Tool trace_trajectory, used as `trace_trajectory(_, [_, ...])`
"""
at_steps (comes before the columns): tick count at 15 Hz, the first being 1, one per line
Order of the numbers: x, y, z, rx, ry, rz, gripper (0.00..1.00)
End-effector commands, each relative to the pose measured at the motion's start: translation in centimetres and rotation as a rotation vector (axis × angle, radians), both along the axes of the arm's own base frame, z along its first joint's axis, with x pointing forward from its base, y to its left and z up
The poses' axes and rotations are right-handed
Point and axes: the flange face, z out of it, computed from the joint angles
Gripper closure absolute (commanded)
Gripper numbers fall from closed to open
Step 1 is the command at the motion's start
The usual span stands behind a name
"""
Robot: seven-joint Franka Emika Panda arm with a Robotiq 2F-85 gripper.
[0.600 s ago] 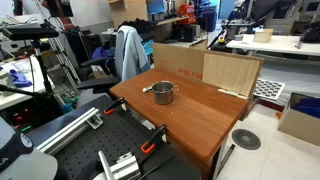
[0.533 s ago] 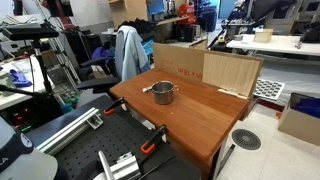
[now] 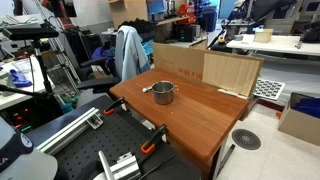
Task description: Pick the marker and put it in the pot
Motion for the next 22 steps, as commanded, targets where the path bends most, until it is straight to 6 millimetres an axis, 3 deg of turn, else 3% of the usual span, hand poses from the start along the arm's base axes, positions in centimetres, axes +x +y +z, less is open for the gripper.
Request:
trace_trajectory(1, [1.5,-0.4,-0.9,0.051,-0.021,-0.057,0.0])
trace_trajectory(5, [3.8,-0.9,-1.9,0.169,-0.073,-0.118,0.0])
trace_trajectory(10, [8.1,-0.3,-5.7,0.212,-0.063,-0.198,0.0])
trace_trajectory(22, [22.5,3.5,-18.5,0.165,-0.02,-0.478,0.0])
